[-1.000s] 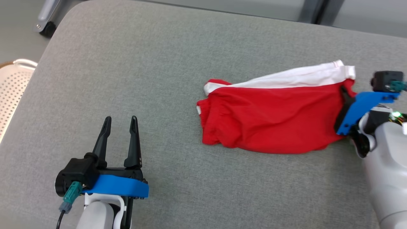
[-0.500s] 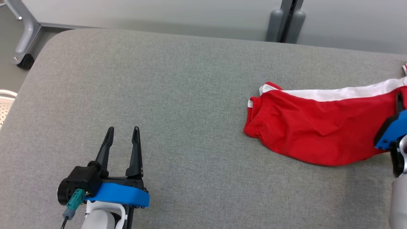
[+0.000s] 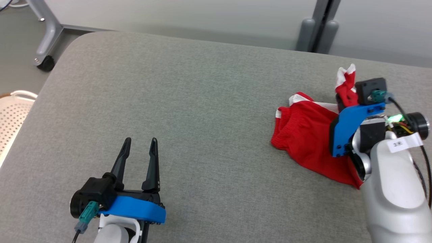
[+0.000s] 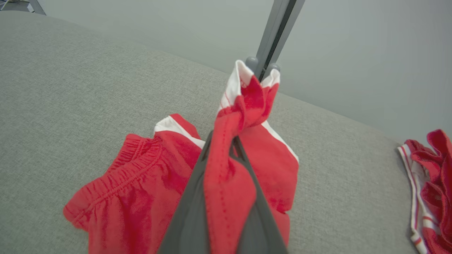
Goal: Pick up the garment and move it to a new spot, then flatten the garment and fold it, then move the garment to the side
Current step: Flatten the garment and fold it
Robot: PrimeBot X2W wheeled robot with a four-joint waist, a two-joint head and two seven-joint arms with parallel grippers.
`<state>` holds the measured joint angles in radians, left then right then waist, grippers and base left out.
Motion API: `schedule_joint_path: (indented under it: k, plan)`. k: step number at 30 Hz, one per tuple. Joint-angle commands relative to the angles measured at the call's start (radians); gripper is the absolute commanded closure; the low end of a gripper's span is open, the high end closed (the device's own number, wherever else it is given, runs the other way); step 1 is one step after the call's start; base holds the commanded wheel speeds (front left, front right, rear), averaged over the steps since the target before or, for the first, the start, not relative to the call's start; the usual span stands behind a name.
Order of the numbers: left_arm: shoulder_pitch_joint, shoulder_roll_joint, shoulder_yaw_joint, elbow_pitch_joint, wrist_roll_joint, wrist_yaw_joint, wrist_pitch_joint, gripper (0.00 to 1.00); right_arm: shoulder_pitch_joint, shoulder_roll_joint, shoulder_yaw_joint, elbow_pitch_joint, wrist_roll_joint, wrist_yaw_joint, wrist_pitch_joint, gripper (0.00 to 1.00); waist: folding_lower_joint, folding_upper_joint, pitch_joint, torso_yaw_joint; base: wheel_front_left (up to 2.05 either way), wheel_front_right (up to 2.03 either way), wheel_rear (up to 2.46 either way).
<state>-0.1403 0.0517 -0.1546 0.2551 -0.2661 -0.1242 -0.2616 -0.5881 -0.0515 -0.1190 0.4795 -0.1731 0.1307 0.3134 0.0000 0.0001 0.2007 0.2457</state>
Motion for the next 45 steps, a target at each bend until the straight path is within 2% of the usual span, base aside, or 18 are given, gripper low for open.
schedule_joint_path:
  k: [1,8,9,10,13,16,19,22,27,30,32,37,41,42,43,44,45]
  plan:
    - [-0.009,-0.001,-0.006,0.0,-0.006,-0.005,-0.004,0.0,-0.009,-0.001,0.011,0.018,0.004,0.0,0.0,1.0,0.0,-0.0001,0.008,0.014,0.0,0.0,0.0]
    - [-0.018,-0.001,-0.013,-0.004,-0.016,-0.006,-0.004,0.0,-0.017,-0.001,0.125,0.127,0.079,0.0,-0.006,1.0,0.0,-0.0001,0.019,0.051,0.0,0.0,0.0]
    - [-0.018,-0.001,-0.011,-0.005,-0.016,-0.006,-0.004,0.0,-0.016,-0.001,0.138,0.137,0.087,0.0,-0.006,0.92,0.0,-0.0001,0.019,0.053,0.0,0.0,0.0]
    - [-0.018,-0.001,-0.009,-0.004,-0.016,-0.006,-0.004,0.0,-0.014,-0.001,0.147,0.142,0.092,0.0,-0.006,0.0,0.0,-0.0001,0.02,0.053,0.0,0.0,0.0]
    - [-0.018,-0.001,-0.004,-0.003,-0.018,-0.006,-0.004,0.0,-0.014,0.0,0.187,0.149,0.163,0.0,-0.016,0.0,0.0,-0.0001,0.018,0.048,0.0,0.0,0.0]
    - [-0.013,-0.001,0.001,-0.002,-0.016,-0.004,-0.004,0.0,-0.001,0.0,0.265,0.121,0.368,0.0,-0.021,0.0,0.0,-0.0001,0.008,0.036,0.0,0.0,0.0]
    - [-0.005,-0.001,0.012,-0.001,-0.01,-0.003,-0.004,0.0,0.017,-0.001,0.342,0.039,0.552,0.0,-0.025,0.0,0.0,-0.0001,-0.008,0.013,0.0,0.0,0.0]
    - [0.005,-0.001,0.023,-0.001,-0.005,-0.003,-0.004,0.0,0.039,-0.003,0.33,-0.066,0.617,0.0,-0.054,0.0,0.0,-0.0001,-0.026,-0.009,0.0,0.0,0.0]
    - [0.019,-0.001,0.033,-0.001,0.003,-0.003,-0.004,0.0,0.125,-0.029,0.181,-0.2,0.499,0.0,-0.113,0.0,0.0,-0.0001,-0.058,-0.035,0.0,0.0,0.0]
    - [0.024,-0.001,0.036,0.0,0.006,-0.004,-0.004,0.0,0.169,-0.032,0.106,-0.233,0.446,0.0,-0.129,0.0,0.0,-0.0001,-0.069,-0.044,0.0,0.0,0.0]
    - [0.032,-0.001,0.037,0.003,0.004,-0.004,-0.004,0.0,0.211,-0.055,0.046,-0.247,0.355,0.0,-0.149,0.0,0.0,-0.0001,-0.077,-0.052,0.0,0.0,0.0]
    - [0.02,-0.001,0.031,-0.003,-0.003,-0.006,-0.004,0.0,0.26,-0.055,-0.028,-0.172,0.197,0.0,-0.18,0.0,0.0,-0.0001,-0.064,-0.054,0.0,0.0,0.0]
    - [0.0,-0.001,0.019,-0.011,-0.002,-0.007,-0.004,0.0,0.218,-0.042,-0.002,-0.065,0.132,0.0,-0.201,0.0,0.0,-0.0001,-0.032,-0.034,0.0,0.0,0.0]
    - [-0.004,-0.001,0.017,-0.011,0.0,-0.007,-0.004,0.0,0.203,-0.041,0.013,-0.036,0.116,0.0,-0.206,0.39,0.0,-0.0001,-0.026,-0.028,0.0,0.0,0.0]
    - [-0.009,-0.001,0.016,-0.012,0.003,-0.007,-0.004,0.0,0.19,-0.042,0.034,-0.005,0.099,0.0,-0.21,0.63,0.0,-0.0001,-0.019,-0.021,0.0,0.0,0.0]
    - [-0.013,0.0,0.015,-0.011,0.005,-0.007,-0.004,0.0,0.177,-0.041,0.055,0.027,0.088,0.0,-0.214,0.96,0.0,-0.0001,-0.013,-0.015,0.0,0.0,0.0]
    - [-0.017,-0.001,0.016,-0.011,0.004,-0.007,-0.004,0.0,0.167,-0.038,0.082,0.057,0.079,0.0,-0.218,1.0,0.0,-0.0001,-0.009,-0.009,0.0,0.0,0.0]
